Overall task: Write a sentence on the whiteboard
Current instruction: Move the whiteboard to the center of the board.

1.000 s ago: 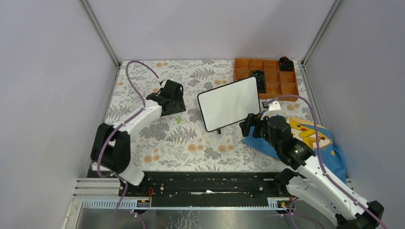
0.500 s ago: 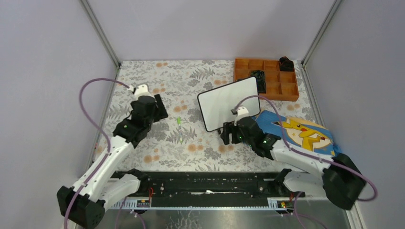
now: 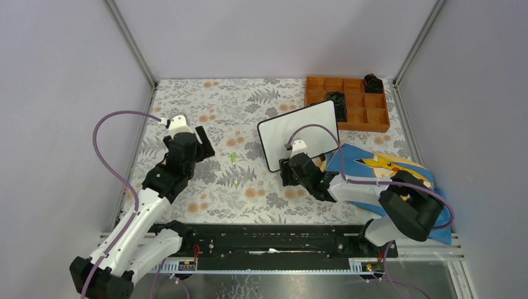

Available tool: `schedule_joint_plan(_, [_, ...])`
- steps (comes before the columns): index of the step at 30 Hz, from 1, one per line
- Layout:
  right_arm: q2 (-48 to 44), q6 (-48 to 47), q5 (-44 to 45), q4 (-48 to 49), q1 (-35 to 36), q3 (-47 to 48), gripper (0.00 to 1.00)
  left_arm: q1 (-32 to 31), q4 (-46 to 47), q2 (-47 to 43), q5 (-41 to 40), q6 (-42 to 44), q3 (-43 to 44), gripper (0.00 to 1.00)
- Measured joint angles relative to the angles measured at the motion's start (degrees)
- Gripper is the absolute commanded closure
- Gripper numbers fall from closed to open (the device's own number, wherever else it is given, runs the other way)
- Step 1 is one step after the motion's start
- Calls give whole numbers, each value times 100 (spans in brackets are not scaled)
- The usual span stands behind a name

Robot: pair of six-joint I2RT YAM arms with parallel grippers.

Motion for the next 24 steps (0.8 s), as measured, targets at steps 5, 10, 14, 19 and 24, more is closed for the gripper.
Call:
schedule_joint_plan(5, [389, -109, 199, 136, 0, 243, 44, -109, 13, -68, -127, 66, 0, 20])
schedule_joint_plan(10, [769, -184, 332, 227, 0, 498, 50, -232, 42, -162, -264, 127, 0, 20])
schedule_joint_plan(14, [881, -195, 352, 240, 0, 520, 52, -286, 46, -195, -341, 168, 0, 20])
schedule_joint_plan(19, [894, -192, 389, 240, 0, 520, 58, -315, 46, -195, -372, 195, 0, 20])
schedule_joint_plan(24, [949, -201, 389, 240, 0, 520, 66, -321, 46, -195, -396, 197, 0, 20])
